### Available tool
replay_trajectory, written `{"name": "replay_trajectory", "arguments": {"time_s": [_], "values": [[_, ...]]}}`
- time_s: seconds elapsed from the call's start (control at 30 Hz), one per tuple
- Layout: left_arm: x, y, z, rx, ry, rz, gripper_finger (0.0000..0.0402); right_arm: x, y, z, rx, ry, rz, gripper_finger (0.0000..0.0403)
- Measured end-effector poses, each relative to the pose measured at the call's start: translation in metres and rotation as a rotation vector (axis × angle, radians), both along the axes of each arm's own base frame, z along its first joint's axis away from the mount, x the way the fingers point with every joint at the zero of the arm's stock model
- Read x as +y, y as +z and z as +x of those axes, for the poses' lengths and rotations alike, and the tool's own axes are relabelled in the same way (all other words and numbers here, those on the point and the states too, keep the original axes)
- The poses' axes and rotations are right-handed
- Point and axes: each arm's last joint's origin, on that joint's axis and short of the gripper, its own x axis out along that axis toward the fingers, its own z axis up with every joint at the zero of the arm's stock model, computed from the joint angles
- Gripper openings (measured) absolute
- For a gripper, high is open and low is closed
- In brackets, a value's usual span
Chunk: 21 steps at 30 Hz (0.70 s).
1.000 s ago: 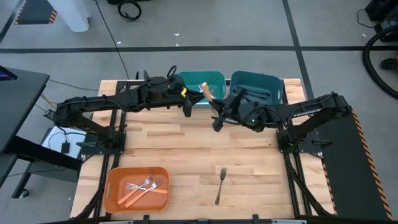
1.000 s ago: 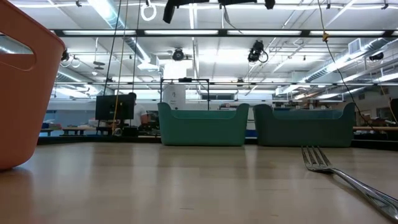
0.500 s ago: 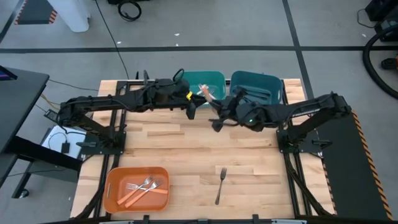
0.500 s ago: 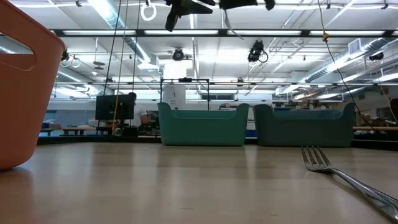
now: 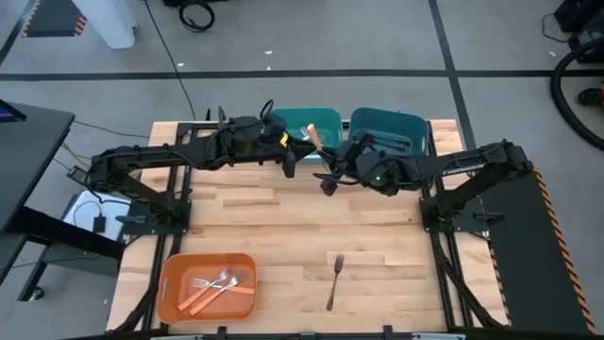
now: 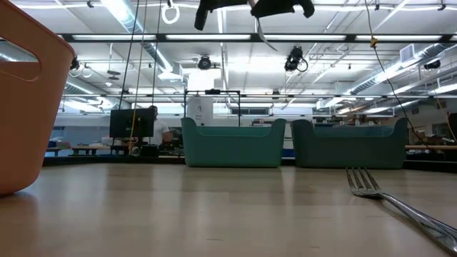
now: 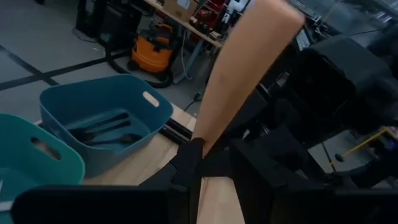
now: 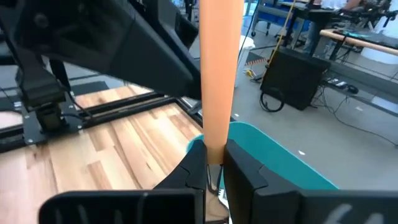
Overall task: Sort silverware by color (type)
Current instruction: Put the orange fork into the orange bin
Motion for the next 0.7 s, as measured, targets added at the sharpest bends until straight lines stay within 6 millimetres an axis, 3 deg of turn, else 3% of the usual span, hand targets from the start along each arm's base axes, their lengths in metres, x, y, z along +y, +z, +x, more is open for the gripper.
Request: {"name": "replay_trajectory", "arguments": {"time_s": [0.4, 0.7], "values": [[0.011, -0.003, 0.000, 0.022, 0.061, 0.027, 0.0088, 0.001, -0.010, 0.009, -0.001, 0.037, 0.063, 0.0034], [0.010, -0.003, 0.000, 0.037, 0.053, 0.104, 0.0054, 0.001, -0.009, 0.008, -0.009, 0.049, 0.074, 0.0046]]}}
